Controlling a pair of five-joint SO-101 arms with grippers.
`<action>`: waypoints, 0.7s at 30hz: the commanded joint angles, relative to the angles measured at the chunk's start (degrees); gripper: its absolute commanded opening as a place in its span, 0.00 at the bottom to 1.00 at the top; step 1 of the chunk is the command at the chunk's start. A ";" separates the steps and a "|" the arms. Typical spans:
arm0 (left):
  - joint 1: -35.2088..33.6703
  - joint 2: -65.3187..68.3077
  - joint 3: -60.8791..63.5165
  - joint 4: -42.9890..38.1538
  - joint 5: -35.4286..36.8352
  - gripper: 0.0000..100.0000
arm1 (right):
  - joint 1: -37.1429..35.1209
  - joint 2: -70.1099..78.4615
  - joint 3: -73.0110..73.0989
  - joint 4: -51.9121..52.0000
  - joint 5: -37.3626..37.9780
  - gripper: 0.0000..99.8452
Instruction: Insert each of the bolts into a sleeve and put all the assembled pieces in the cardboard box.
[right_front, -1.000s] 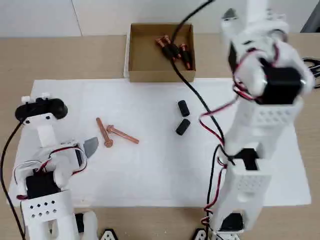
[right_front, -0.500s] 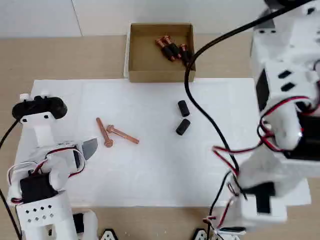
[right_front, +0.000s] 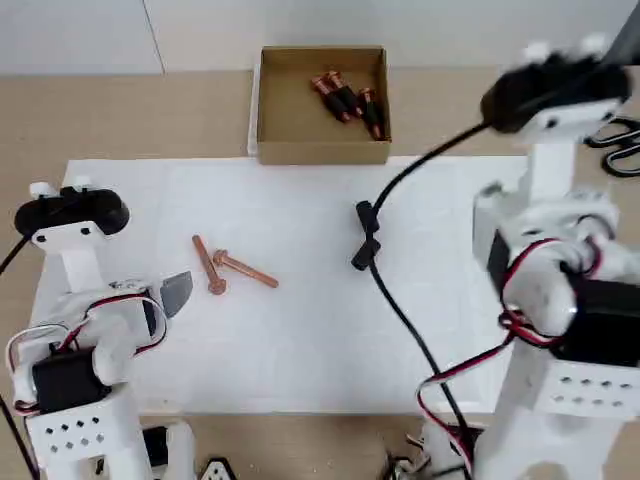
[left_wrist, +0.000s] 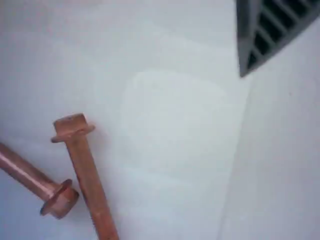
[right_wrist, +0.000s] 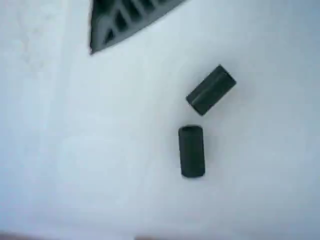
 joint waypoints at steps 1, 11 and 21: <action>0.00 -0.53 -2.33 0.35 -0.09 0.32 | 0.31 -4.18 13.27 -4.62 0.35 0.16; -0.09 -0.53 -2.33 0.70 -0.09 0.32 | 0.40 4.09 21.01 -11.21 0.00 0.16; 0.00 -0.53 -2.33 0.70 -0.09 0.32 | -3.47 34.77 -1.23 -5.49 0.53 0.16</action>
